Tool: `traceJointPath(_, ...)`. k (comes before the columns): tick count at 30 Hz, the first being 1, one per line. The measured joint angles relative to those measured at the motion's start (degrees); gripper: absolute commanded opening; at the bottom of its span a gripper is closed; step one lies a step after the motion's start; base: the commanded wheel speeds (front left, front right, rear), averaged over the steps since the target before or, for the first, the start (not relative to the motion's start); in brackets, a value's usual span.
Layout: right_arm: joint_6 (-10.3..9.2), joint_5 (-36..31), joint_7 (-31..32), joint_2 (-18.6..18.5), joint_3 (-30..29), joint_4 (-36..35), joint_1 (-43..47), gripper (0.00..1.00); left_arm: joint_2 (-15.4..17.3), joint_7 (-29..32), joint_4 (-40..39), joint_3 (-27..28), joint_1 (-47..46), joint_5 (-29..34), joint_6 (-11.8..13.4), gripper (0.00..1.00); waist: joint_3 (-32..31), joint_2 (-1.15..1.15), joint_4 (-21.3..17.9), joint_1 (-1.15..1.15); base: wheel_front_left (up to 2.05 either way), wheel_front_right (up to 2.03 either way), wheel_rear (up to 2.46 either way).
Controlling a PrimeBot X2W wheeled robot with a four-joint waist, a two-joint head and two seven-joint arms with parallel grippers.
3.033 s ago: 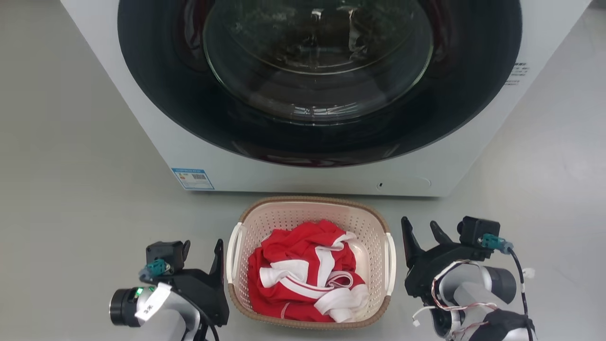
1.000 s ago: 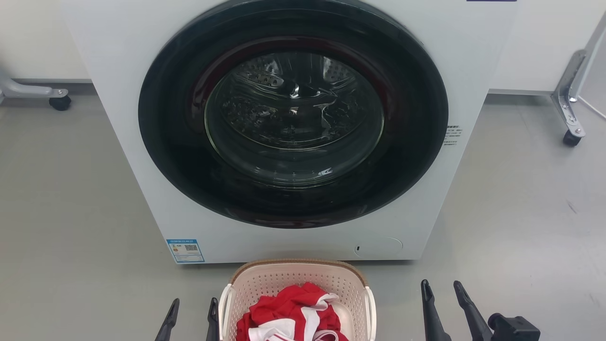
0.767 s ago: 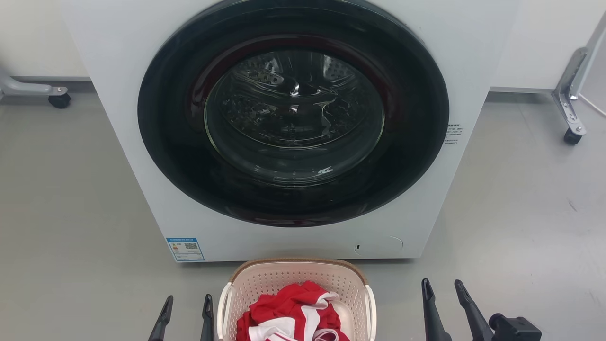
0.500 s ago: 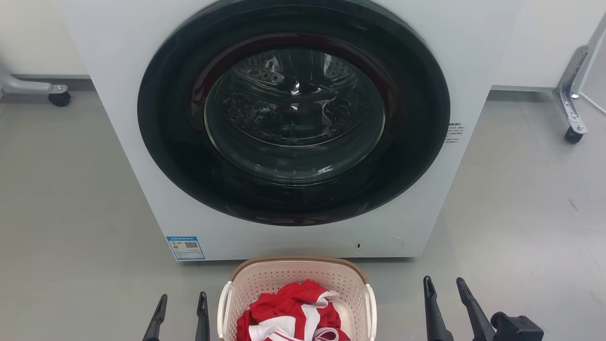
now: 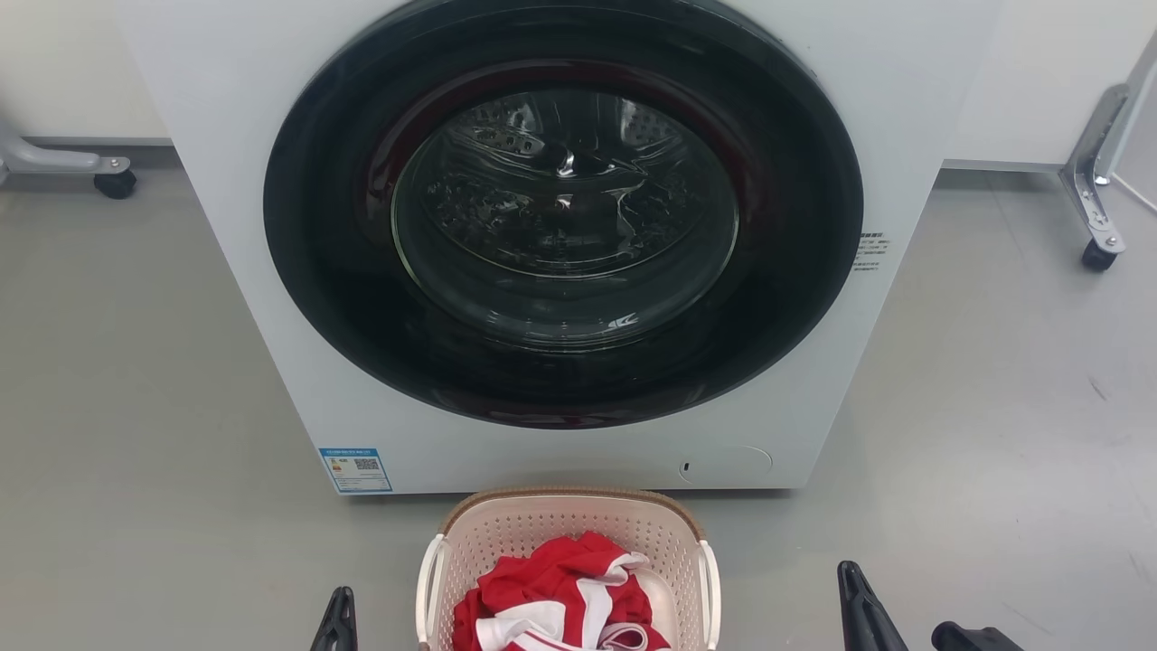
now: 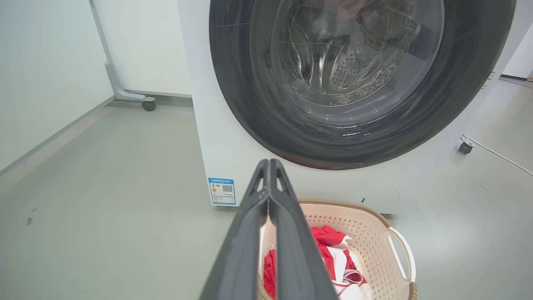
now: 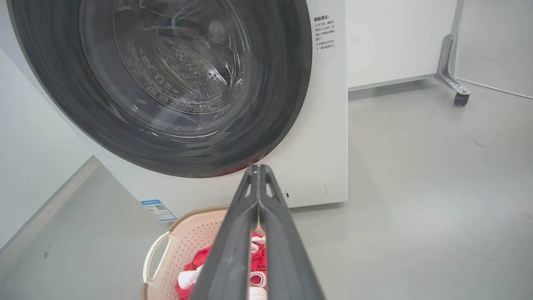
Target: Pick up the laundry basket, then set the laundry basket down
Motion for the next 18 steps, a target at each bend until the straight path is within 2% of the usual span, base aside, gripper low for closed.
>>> traceJointPath(8,0.79,3.7,1.1,0.1,-1.8,0.4,0.3,0.0,-0.1,1.3,0.7,1.2,0.2,-3.3,-0.7,0.0,0.1,0.0,-0.3,0.0,0.0,0.0,0.0)
traceJointPath(18,2.16,11.3,3.6,0.3,-4.6,0.9,-0.2,0.0,-0.4,3.7,1.5,2.9,-0.8,-12.4,-2.4,0.0,0.2,0.0,-0.7,0.0,0.0,0.0,0.0)
